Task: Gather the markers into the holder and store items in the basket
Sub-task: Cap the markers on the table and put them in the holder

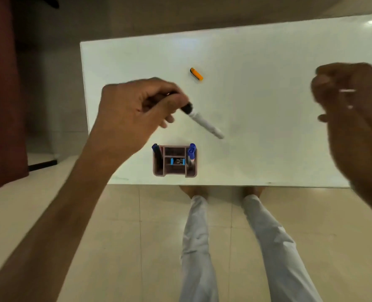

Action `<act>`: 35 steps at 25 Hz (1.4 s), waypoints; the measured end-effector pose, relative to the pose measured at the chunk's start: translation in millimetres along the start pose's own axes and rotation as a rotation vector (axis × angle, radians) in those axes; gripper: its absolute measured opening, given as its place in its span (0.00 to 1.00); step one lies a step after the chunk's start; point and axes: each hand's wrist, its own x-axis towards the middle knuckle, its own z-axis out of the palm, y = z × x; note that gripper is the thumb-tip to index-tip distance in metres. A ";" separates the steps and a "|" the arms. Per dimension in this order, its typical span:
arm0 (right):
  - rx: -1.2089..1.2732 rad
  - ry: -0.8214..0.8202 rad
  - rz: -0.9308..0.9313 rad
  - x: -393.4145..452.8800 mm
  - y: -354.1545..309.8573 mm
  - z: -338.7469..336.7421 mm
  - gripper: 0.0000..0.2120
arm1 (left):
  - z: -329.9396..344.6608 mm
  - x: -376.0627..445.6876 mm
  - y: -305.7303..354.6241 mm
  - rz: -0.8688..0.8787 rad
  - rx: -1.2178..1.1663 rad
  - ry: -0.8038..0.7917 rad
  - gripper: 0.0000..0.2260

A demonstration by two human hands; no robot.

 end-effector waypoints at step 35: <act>-0.183 -0.104 0.580 1.7 172.1 -54.5 0.12 | 84.7 0.9 -51.2 -0.217 0.413 -0.171 0.05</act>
